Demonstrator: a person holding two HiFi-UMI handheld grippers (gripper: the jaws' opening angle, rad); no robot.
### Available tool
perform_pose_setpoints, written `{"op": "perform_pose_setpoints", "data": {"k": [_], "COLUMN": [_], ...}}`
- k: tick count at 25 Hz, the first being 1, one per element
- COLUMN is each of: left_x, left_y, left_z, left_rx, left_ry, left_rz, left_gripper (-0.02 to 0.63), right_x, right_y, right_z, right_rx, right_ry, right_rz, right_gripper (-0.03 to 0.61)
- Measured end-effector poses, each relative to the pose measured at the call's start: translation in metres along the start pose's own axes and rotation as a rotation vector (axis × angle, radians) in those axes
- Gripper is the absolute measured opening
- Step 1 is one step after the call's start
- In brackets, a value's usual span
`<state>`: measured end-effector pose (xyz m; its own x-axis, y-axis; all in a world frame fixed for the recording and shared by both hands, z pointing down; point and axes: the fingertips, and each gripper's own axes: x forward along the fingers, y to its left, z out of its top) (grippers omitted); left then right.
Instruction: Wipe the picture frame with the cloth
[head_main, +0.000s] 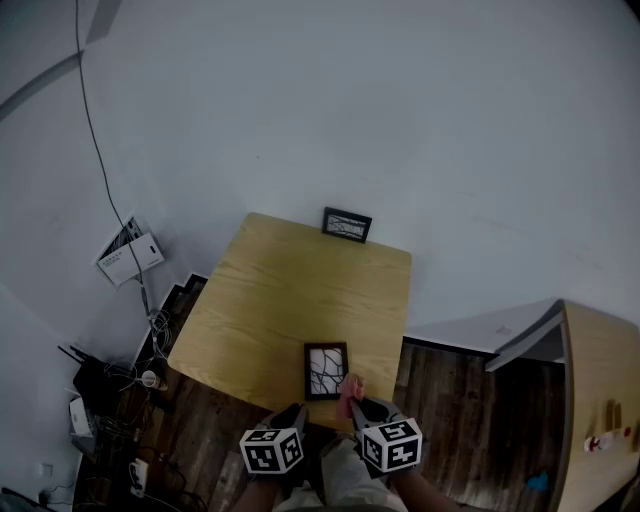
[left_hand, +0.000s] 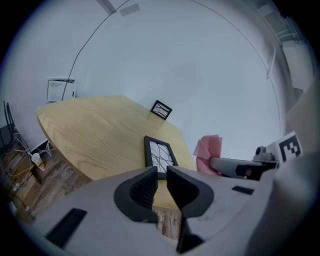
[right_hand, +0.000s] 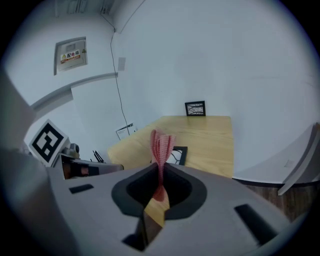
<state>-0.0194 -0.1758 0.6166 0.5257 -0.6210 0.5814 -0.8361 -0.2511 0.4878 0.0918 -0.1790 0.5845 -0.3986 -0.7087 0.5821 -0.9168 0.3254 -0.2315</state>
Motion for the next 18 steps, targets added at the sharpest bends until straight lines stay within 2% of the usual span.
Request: {"op": "perform_pose_setpoints", "data": {"k": [8, 18], "left_x": [-0.053, -0.109], "left_y": [-0.008, -0.019], "left_z": [0.0, -0.006], "left_rx": [0.039, 0.074], "left_ry": [-0.039, -0.08], "left_rz": [-0.014, -0.061], "left_gripper": [0.023, 0.014], "right_x": [-0.047, -0.091], "right_y": [0.034, 0.081], "right_z": [0.01, 0.006], "right_rx": [0.044, -0.007], "right_ry": [-0.127, -0.203], "right_rz": [0.012, 0.046], "right_gripper": [0.015, 0.015]}}
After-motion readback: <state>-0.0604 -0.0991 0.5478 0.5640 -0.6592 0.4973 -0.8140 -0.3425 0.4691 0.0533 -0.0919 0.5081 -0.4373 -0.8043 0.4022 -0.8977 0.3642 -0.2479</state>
